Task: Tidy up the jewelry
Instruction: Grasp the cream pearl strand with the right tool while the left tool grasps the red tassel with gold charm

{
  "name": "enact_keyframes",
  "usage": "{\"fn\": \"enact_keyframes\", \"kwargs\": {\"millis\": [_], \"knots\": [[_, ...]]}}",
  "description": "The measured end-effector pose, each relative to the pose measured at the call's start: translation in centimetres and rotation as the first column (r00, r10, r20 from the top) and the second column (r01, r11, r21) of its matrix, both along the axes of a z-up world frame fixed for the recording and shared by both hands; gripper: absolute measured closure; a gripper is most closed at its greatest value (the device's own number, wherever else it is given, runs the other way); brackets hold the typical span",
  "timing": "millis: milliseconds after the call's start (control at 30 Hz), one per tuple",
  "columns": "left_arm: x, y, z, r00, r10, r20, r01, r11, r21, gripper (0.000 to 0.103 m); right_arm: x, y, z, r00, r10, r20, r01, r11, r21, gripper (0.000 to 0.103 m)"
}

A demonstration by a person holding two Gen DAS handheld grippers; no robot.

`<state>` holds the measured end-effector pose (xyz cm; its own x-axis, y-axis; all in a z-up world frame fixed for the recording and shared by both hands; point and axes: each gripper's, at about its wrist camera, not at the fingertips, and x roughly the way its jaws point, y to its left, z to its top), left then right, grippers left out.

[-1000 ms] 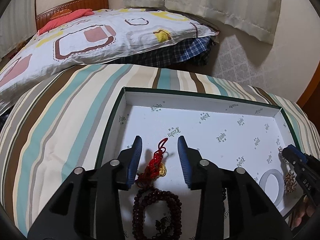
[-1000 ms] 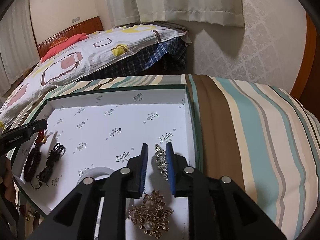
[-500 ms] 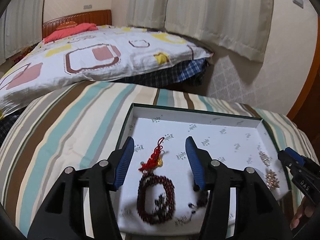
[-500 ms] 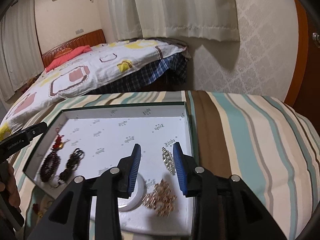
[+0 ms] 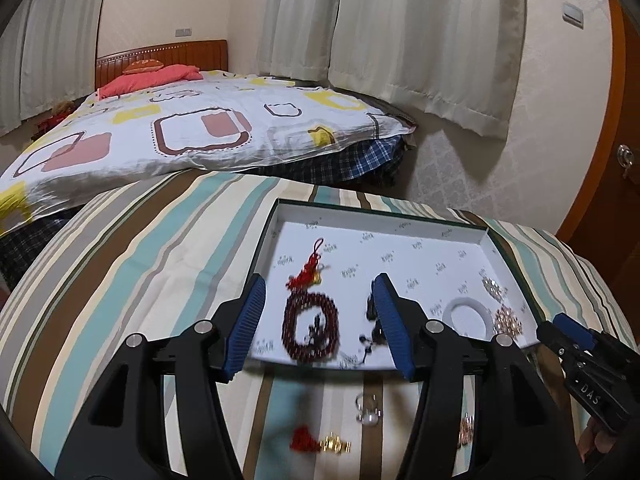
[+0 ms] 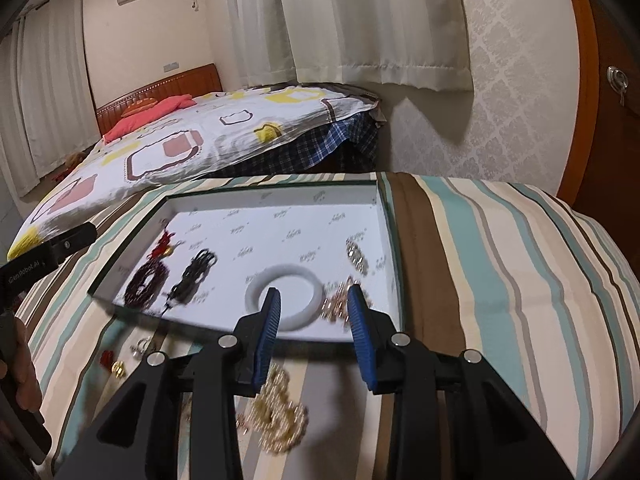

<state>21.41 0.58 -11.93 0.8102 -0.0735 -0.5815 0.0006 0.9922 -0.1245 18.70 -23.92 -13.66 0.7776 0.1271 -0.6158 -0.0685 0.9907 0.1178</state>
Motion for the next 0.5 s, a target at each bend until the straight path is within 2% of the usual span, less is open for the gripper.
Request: {"fn": "enact_keyframes", "kwargs": {"millis": [267, 500], "knots": [[-3.2, 0.1, -1.1, 1.0, -0.004, -0.013, 0.005, 1.0, 0.022, 0.048, -2.3, 1.2, -1.0, 1.0, 0.015, -0.017, -0.015, 1.0, 0.0, 0.068], [-4.7, 0.3, -2.7, 0.999, -0.004, -0.054, 0.006, 0.999, 0.037, 0.047, -2.9, 2.3, -2.7, 0.996, 0.044, -0.074, -0.045, 0.999, -0.006, 0.068]]}}
